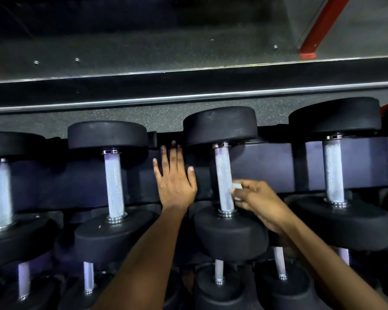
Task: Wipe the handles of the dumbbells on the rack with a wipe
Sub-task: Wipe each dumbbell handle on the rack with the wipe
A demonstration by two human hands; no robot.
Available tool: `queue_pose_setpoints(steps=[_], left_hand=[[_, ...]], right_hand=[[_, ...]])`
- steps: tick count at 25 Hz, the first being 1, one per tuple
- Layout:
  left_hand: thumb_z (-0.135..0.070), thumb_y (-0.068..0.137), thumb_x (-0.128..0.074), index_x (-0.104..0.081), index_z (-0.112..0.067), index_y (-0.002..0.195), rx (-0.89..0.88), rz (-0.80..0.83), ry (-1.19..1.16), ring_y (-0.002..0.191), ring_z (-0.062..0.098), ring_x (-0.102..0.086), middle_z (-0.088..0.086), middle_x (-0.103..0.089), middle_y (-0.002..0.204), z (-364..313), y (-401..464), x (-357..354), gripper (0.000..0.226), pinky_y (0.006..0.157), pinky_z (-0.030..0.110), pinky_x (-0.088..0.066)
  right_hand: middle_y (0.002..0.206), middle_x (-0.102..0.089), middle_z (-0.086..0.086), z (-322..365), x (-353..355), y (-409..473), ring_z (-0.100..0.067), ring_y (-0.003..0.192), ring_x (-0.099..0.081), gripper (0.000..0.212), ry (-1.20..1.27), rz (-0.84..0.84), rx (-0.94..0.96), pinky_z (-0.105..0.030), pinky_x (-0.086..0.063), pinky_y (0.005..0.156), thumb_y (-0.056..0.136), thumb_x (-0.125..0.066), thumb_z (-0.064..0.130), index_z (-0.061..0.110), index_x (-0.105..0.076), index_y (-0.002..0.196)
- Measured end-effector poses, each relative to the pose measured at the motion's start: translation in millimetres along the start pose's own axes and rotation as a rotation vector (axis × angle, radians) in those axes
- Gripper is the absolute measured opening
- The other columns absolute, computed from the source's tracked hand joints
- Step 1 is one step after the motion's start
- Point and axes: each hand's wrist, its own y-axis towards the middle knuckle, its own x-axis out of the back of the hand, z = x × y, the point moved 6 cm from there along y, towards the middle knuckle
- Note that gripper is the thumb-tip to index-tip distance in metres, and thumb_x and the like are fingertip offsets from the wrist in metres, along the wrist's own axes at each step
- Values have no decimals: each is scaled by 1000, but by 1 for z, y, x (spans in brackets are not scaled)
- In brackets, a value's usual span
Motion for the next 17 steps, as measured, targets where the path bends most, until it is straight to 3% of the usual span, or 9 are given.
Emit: queue_pose_setpoints(steps=[3,5,6,9,11,13,17], left_hand=[[-36,94,-27,-25,-7,151,-3,10,8,149,28,-10,6,-19,161,0,-1,-2,64,117,47,-2],[-37,95,-22,-21,-8,152,7,72,-15,149,27,-5,6,-14,162,0,0,-2,65,118,46,1],[-38,96,-20,-17,-9,153,13,126,-36,150,25,-1,5,-9,163,1,0,-1,64,118,46,3],[-29,100,-36,-15,-13,154,28,289,-125,150,22,-2,3,-4,163,-4,-14,22,60,120,41,-4],[-21,98,-43,-34,-14,148,60,291,-195,142,23,-30,7,-31,156,-3,-34,57,51,114,35,-25],[-18,96,-47,-49,-13,138,99,212,-282,126,24,-50,7,-52,141,9,-56,96,42,105,34,-35],[-8,89,-57,-60,-9,123,206,-25,-369,113,31,-56,10,-62,123,76,-72,154,34,97,40,-43]], right_hand=[[90,-72,-12,-2,13,2,-27,89,-67,7,-436,-127,30,-35,-52,88,84,-66,10,11,-72,86],[98,-69,-16,13,11,-4,-30,96,-65,16,-747,-254,19,-29,-50,80,84,-61,4,7,-72,95],[99,-68,-17,19,9,-11,-31,97,-64,21,-775,-301,25,-29,-50,78,84,-56,0,5,-71,98],[98,-67,-19,30,3,-33,-31,93,-65,32,-610,-386,100,-25,-50,70,81,-46,-4,5,-70,101],[101,-67,-19,38,-14,-45,-32,91,-66,33,-503,-353,143,-30,-53,76,83,-46,-1,7,-67,107],[98,-67,-18,48,-39,-55,-31,89,-66,28,-450,-273,185,-37,-54,83,84,-48,1,5,-66,105],[91,-67,-10,59,-100,-61,-23,81,-67,29,-377,-126,215,-23,-57,73,81,-52,-4,6,-67,103]])
